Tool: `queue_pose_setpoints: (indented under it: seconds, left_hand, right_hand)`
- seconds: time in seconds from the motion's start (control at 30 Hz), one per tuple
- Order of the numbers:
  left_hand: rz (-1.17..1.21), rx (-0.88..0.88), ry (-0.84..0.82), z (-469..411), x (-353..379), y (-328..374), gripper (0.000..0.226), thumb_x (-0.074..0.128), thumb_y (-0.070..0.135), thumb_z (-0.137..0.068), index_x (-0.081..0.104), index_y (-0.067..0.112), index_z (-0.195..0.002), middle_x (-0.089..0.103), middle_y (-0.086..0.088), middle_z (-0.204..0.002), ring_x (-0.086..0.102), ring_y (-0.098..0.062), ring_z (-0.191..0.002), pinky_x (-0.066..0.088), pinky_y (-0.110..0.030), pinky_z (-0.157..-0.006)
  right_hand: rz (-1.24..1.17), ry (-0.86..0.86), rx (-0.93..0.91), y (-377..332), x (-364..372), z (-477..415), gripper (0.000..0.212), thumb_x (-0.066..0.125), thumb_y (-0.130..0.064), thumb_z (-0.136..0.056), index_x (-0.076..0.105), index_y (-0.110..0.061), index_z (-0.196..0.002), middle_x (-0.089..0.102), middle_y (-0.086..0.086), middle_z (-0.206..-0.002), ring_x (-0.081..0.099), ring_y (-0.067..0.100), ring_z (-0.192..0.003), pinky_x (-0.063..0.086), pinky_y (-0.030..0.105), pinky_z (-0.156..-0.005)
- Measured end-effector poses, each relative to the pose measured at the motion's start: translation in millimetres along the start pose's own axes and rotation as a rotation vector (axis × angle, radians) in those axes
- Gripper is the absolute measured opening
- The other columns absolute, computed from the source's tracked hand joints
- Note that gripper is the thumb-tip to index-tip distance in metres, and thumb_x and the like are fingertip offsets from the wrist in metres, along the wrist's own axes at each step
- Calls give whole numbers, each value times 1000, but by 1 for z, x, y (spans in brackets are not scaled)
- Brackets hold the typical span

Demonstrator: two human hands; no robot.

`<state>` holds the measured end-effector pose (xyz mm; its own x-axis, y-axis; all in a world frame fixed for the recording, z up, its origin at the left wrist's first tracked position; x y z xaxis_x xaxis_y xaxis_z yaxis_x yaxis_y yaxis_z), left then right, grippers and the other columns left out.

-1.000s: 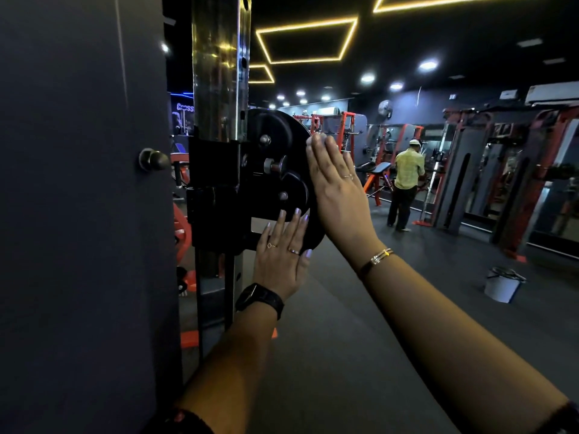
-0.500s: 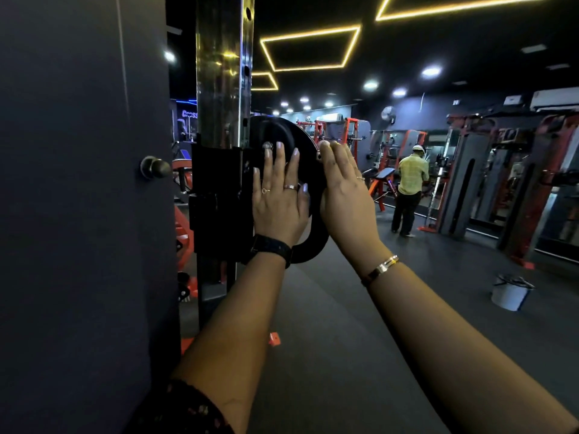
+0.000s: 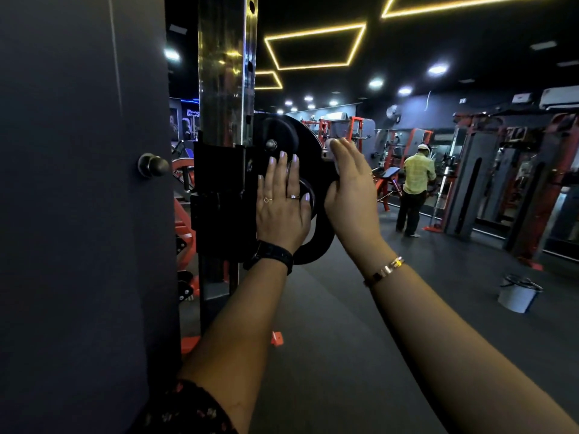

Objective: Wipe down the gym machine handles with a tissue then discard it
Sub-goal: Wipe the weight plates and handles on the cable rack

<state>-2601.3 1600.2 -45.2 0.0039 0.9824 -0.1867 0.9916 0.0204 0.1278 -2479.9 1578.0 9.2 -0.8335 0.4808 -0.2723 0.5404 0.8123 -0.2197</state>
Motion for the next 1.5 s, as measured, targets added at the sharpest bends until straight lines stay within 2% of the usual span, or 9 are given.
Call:
queue_pose_setpoints:
  seconds: [0.1, 0.23, 0.33, 0.5, 0.63, 0.8, 1.0, 1.2, 1.5]
  left_hand:
    - [-19, 3, -6, 2, 3, -1, 66, 40, 29, -95, 15, 8, -152, 23, -16, -158, 12, -26, -146, 1, -37, -118]
    - [-35, 12, -5, 1, 2, -1, 68, 41, 29, -92, 16, 8, -152, 24, -15, -158, 14, -26, -145, 6, -39, -117]
    - [-12, 18, -12, 1, 3, -2, 69, 43, 29, -92, 17, 9, -152, 24, -13, -158, 15, -25, -145, 9, -40, -117]
    - [-19, 38, -39, 0, 2, -4, 67, 39, 31, -94, 17, 7, -152, 23, -14, -158, 14, -26, -145, 8, -40, -117]
    - [9, 34, -45, 1, 0, -4, 68, 44, 29, -93, 19, 7, -152, 24, -12, -158, 16, -26, -145, 17, -44, -118]
    - [22, 42, -62, 2, -1, -4, 67, 43, 31, -94, 18, 6, -152, 24, -13, -158, 17, -26, -145, 17, -44, -118]
    - [29, 40, -90, 2, -2, -6, 67, 39, 32, -95, 15, 8, -152, 21, -12, -159, 16, -26, -146, 15, -43, -119]
    - [86, 10, -53, 1, -10, -2, 64, 45, 28, -96, 19, 12, -152, 26, -10, -158, 23, -25, -145, 22, -45, -118]
    - [121, -23, -86, -22, -19, 2, 58, 30, 31, -97, 28, 12, -151, 22, -10, -159, 22, -20, -146, 9, -40, -120]
  right_hand:
    - [128, -74, -179, -4, 4, -13, 45, 47, 10, -84, 55, 3, -128, 55, 21, -130, 44, 38, -128, 35, 49, -110]
    - [98, -182, -41, 1, -3, -34, 46, 41, 7, -86, 59, -4, -126, 58, 15, -125, 52, 31, -116, 41, 34, -97]
    - [66, -20, 63, -2, -13, -18, 50, 41, 11, -82, 58, -2, -128, 57, 18, -130, 52, 33, -121, 40, 36, -102]
    - [207, -77, -196, -20, 1, -18, 31, 49, 9, -81, 65, 3, -107, 63, 20, -117, 54, 37, -117, 41, 40, -101]
    - [134, -93, -46, -4, 4, -32, 36, 43, 7, -86, 62, -1, -116, 62, 17, -117, 54, 35, -112, 43, 34, -88]
    - [43, 37, 30, -10, 1, 3, 52, 41, 10, -86, 47, 0, -137, 44, 19, -144, 36, 33, -137, 27, 36, -114]
    - [172, -69, -132, -7, 8, -22, 40, 39, -3, -82, 62, -1, -114, 59, 16, -118, 51, 34, -116, 28, 51, -114]
    - [97, 45, -227, 10, 11, 14, 52, 37, 3, -90, 42, 2, -141, 38, 19, -148, 27, 35, -141, 20, 36, -118]
    - [202, -56, -234, 1, 19, -1, 57, 29, -17, -94, 27, 6, -146, 22, 22, -155, 13, 35, -145, 13, 42, -119]
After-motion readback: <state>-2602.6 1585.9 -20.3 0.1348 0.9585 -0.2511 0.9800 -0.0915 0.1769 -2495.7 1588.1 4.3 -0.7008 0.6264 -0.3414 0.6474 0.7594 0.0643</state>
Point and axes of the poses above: each hand's wrist, its own z-axis away from the middle knuckle, its own x-axis out of the palm, y = z × x, the point moved 4 cm from there along -z, towards the middle knuckle
